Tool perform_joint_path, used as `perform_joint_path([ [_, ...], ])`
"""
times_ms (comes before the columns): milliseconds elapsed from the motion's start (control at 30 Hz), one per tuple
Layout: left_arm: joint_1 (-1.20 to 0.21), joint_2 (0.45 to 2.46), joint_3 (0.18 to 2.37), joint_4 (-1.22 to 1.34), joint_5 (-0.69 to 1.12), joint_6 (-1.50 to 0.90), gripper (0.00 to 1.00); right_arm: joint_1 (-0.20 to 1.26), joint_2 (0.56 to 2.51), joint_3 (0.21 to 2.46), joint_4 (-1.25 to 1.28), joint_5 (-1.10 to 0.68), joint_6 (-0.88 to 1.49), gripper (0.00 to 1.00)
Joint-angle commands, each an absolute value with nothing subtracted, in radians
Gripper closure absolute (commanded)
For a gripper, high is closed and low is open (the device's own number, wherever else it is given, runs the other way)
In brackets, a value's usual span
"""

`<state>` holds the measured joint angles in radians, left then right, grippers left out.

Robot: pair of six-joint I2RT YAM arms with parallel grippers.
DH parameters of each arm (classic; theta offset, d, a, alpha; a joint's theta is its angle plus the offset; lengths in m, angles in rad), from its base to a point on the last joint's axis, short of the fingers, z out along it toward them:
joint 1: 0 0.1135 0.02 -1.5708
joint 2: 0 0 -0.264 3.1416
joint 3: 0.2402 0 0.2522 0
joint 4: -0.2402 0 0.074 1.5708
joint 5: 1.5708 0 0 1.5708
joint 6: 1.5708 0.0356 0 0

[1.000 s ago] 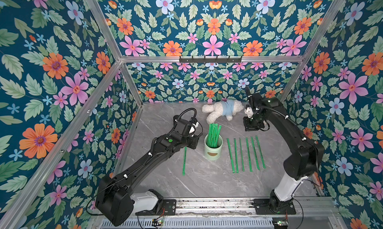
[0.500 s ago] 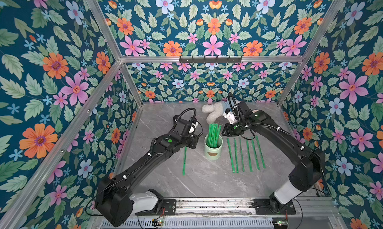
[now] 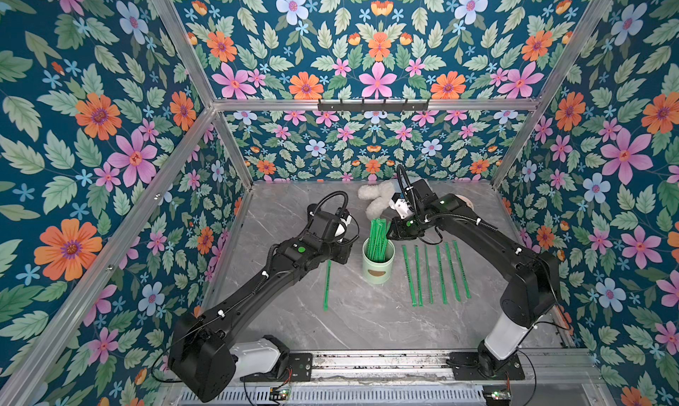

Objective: Take the straws out of the storage container
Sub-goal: Pick up the straw from the container.

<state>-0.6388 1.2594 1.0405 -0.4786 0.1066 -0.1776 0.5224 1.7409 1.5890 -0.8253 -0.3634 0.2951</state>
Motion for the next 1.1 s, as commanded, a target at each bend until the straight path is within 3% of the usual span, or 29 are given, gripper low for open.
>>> perform_joint_path([
  [0,-0.638,1.261,1.046,-0.477,0.107,-0.170,1.00,0.522,1.750,1.600,-0.811,-0.373,0.299,0.73],
  [333,-0.639,1.264,1.046,-0.477,0.110,-0.170,1.00,0.522,1.785,1.636,-0.818,-0.374,0.292,0.74],
  [667,-0.638,1.269,1.047,-0.477,0.112,-0.170,1.00,0.524,1.778,1.646,-0.846,-0.382,0.285,0.87],
  [1067,-0.640,1.269,1.049,-0.479,0.110,-0.170,1.00,0.538,1.725,1.672,-0.915,-0.351,0.248,0.92],
])
